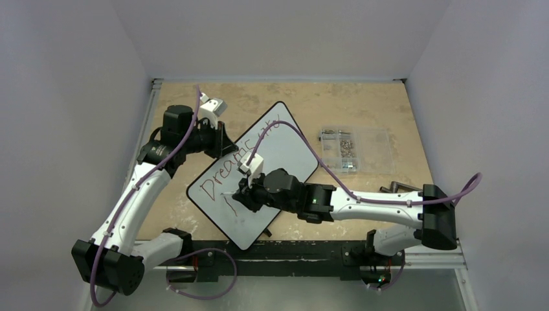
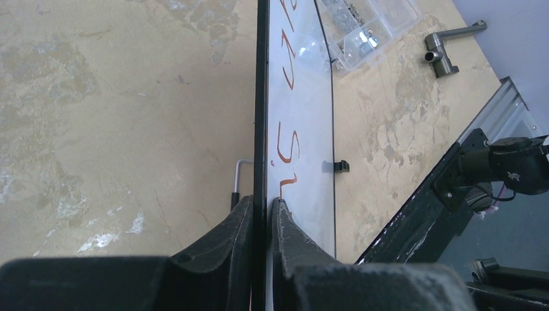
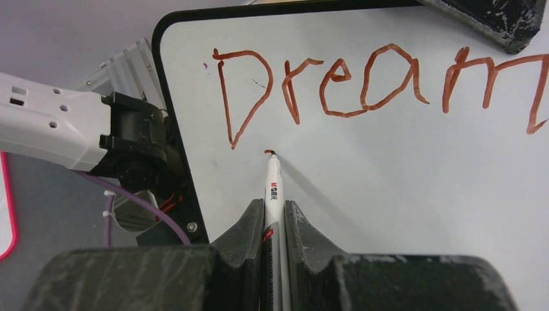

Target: Write a sentence on the whiteboard

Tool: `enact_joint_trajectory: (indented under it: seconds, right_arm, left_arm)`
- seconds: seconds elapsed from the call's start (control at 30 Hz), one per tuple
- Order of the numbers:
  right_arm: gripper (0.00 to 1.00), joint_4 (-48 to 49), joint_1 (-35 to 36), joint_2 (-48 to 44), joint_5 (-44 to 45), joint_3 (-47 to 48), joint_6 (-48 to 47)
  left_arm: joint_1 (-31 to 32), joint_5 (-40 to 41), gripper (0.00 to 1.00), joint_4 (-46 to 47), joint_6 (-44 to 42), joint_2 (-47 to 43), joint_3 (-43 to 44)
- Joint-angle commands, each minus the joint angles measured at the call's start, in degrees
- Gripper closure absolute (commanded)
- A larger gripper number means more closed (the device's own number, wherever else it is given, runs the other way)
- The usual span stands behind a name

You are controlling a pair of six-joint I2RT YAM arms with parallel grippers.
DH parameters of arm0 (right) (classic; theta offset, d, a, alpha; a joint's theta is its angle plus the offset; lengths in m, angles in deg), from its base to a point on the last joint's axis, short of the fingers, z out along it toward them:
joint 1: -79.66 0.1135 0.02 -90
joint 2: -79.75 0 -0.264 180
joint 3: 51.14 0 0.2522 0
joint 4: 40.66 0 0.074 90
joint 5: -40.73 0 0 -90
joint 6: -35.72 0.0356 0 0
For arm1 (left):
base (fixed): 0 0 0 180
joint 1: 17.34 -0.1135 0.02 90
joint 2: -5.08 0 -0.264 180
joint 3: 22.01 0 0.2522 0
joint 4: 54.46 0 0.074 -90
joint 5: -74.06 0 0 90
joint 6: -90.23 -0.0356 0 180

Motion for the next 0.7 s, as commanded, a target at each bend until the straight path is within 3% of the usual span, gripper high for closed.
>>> enact_joint_trajectory:
  seconds: [0.0,0.23,0.67]
  right_arm:
    - [1.0,-1.6,0.0,-0.5,5.7,1.7,1.3]
    - [1.0,-6.0,-0.1,0.4,11.1,2.3,3.5]
    - [1.0,-7.1,-0.1,-0.7,10.2,-0.6,6.0]
  left_arm:
    - [0.1,0.8,1.0,5.1,-0.9,-2.2,0.5]
    - [0.1,0.9,1.0,5.0,-0.9,-2.3,0.4]
    - [0.1,1.1,1.0,5.2,-0.8,-2.4,0.4]
